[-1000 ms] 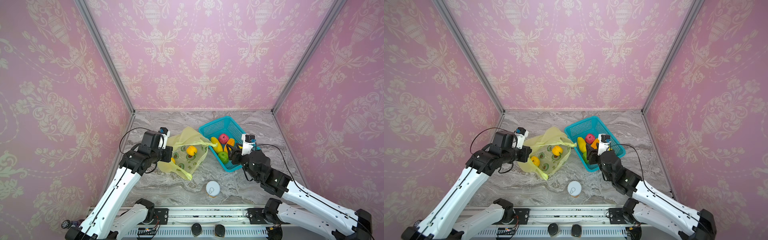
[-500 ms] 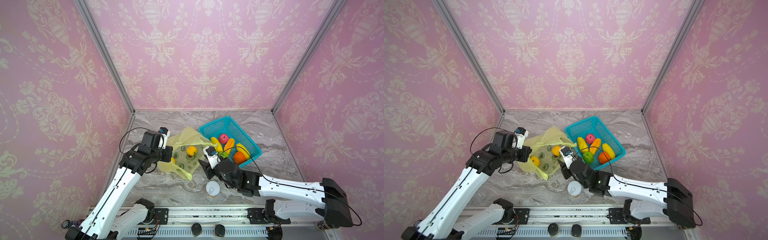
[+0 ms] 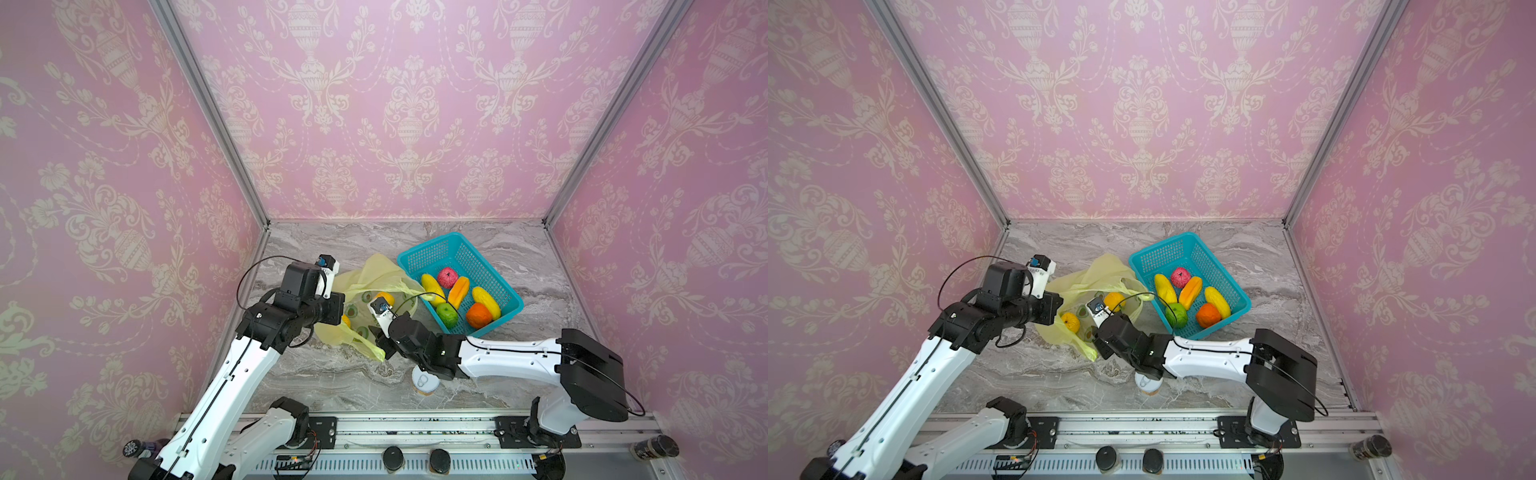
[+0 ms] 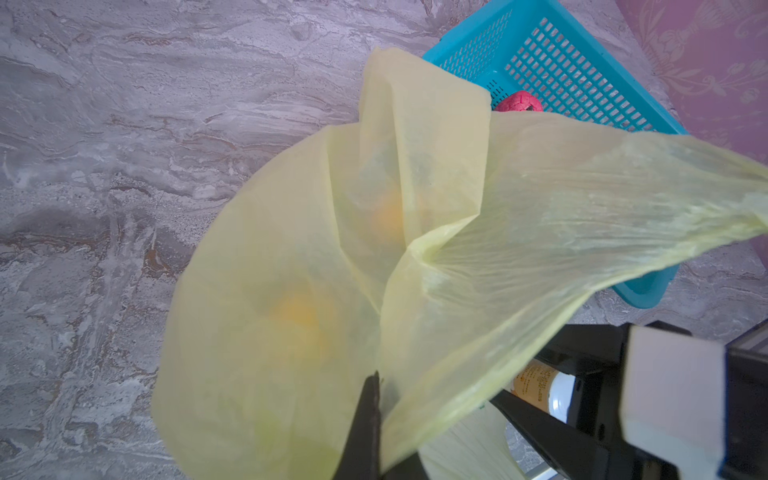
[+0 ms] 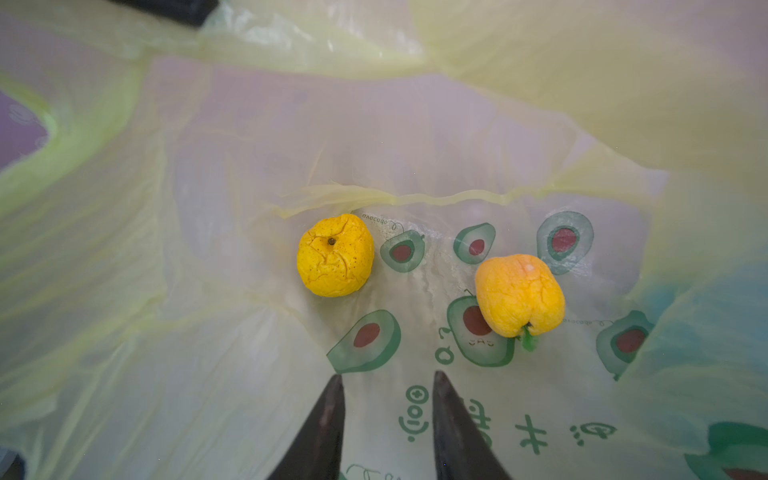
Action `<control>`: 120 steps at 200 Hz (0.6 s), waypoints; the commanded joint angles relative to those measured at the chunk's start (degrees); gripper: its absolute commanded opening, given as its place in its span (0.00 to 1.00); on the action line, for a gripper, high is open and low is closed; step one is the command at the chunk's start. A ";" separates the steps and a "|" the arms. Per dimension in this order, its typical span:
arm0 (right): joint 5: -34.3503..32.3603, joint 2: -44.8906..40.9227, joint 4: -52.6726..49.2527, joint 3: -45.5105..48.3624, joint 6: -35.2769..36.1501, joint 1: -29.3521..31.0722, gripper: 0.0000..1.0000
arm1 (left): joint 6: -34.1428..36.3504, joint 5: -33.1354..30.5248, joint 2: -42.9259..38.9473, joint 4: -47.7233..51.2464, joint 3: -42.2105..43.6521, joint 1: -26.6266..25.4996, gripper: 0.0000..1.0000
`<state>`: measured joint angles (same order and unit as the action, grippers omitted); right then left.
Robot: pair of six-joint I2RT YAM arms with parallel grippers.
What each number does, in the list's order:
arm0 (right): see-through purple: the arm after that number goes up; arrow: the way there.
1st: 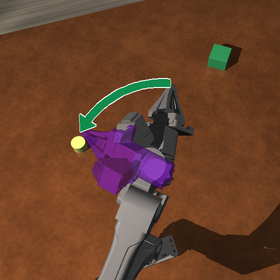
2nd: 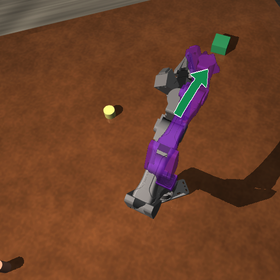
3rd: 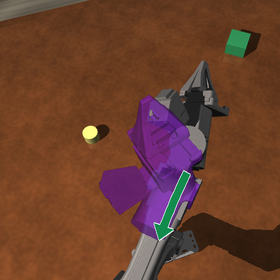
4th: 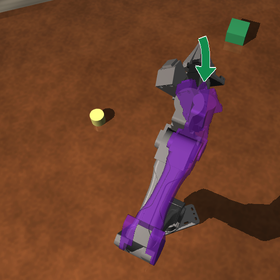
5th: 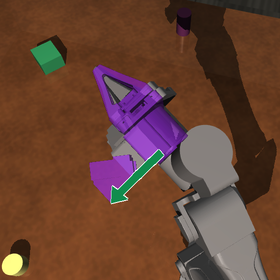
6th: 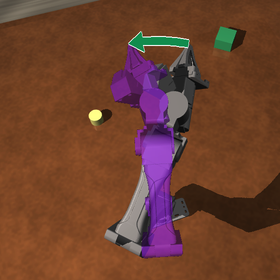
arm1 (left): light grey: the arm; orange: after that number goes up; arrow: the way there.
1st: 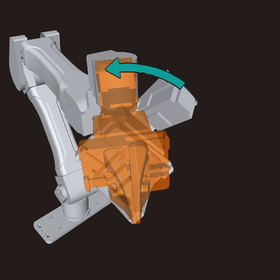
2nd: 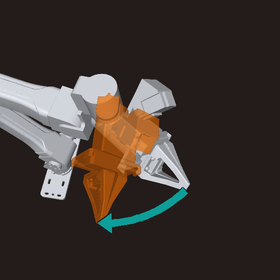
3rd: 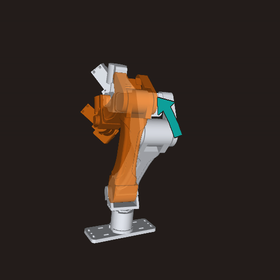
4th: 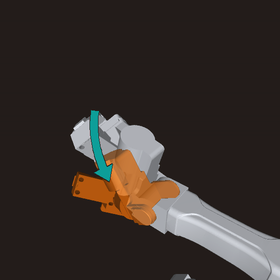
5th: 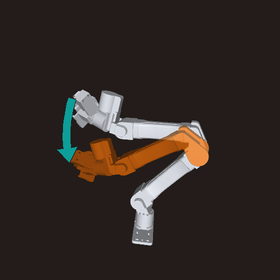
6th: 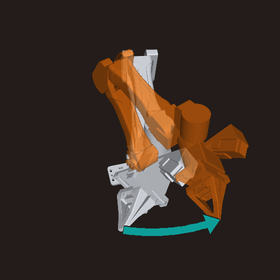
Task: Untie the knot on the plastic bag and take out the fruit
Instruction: 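Move the right gripper back into the bag held by the left gripper, then lower the right gripper toward the wrinkled round yellow fruit in the bag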
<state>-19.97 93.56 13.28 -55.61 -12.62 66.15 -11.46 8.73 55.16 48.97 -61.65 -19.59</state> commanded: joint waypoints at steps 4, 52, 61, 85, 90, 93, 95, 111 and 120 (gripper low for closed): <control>3.51 3.19 4.63 -1.82 -1.80 0.15 0.45 | -0.64 1.60 -1.09 0.90 0.35 0.48 0.00; 7.11 12.01 14.15 -2.06 -5.67 0.30 0.63 | -0.51 2.39 -1.93 0.42 -0.12 0.48 0.00; 8.07 13.49 16.72 -1.87 -6.09 0.25 0.67 | -0.48 3.41 -2.24 0.27 -0.16 0.52 0.00; 8.21 17.97 21.55 -2.79 -8.04 0.04 0.79 | -0.53 7.46 -3.47 -1.18 0.20 0.51 0.00; 8.17 18.83 22.19 -3.07 -8.68 -0.17 0.82 | -0.58 8.09 -3.68 -1.41 0.26 0.48 0.00; 8.16 19.31 22.62 -3.28 -9.06 -0.29 0.83 | -0.58 8.40 -3.80 -1.54 0.23 0.49 0.00; 8.14 19.63 22.72 -3.36 -9.32 -0.36 0.84 | -0.58 8.54 -3.91 -1.54 0.26 0.47 0.00; 8.77 21.67 25.96 -3.63 -11.15 -1.22 0.89 | -0.66 9.61 -4.43 -2.10 0.34 0.51 0.00; 9.30 22.45 28.12 -3.30 -12.07 -1.75 0.92 | -0.66 10.24 -4.66 -2.26 0.39 0.44 0.00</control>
<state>-12.10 113.78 33.39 -57.63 -20.69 65.76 -11.49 14.92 51.68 47.79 -61.65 -19.59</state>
